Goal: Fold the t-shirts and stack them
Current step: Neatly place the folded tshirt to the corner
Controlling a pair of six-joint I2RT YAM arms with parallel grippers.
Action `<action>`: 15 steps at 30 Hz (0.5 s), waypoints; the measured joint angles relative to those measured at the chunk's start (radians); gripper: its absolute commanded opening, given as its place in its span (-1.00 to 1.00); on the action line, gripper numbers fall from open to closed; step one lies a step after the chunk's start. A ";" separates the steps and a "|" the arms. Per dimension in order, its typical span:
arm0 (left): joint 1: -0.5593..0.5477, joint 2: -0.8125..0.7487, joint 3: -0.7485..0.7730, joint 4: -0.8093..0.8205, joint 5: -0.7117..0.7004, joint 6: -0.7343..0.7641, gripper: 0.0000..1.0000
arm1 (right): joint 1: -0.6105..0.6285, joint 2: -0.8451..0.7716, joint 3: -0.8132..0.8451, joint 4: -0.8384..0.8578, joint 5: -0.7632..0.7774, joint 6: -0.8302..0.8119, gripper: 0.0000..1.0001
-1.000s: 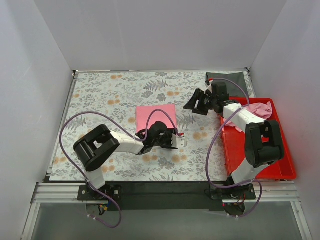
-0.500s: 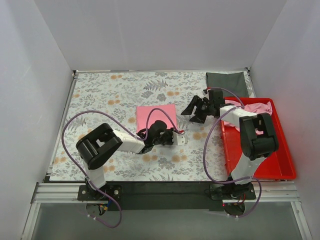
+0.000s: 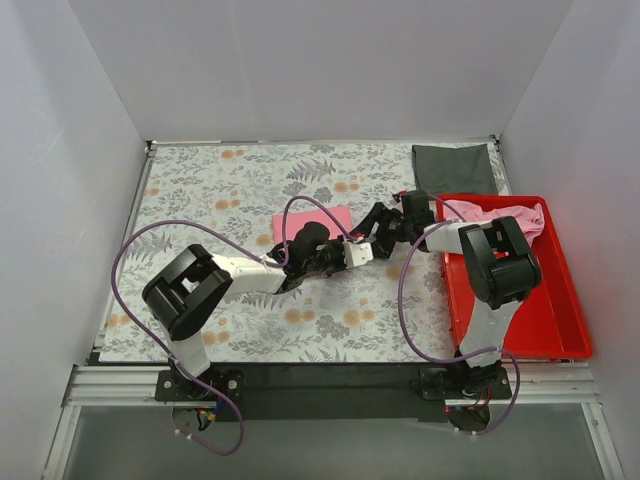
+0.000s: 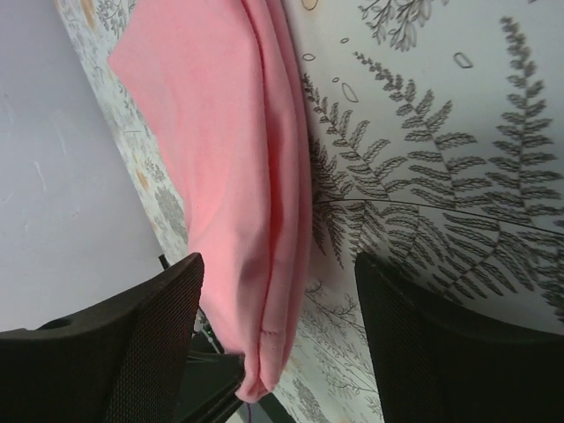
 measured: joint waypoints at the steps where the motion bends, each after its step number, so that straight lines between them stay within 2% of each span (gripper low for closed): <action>1: 0.000 0.000 0.003 -0.006 0.001 -0.005 -1.00 | 0.005 0.005 -0.004 0.018 -0.002 0.018 0.46; 8: 0.016 0.000 0.029 -0.023 0.020 -0.044 -1.00 | 0.053 0.071 -0.019 0.209 0.036 0.155 0.26; 15: 0.023 0.000 0.031 -0.026 0.029 -0.056 -1.00 | 0.084 0.155 0.004 0.365 0.049 0.266 0.21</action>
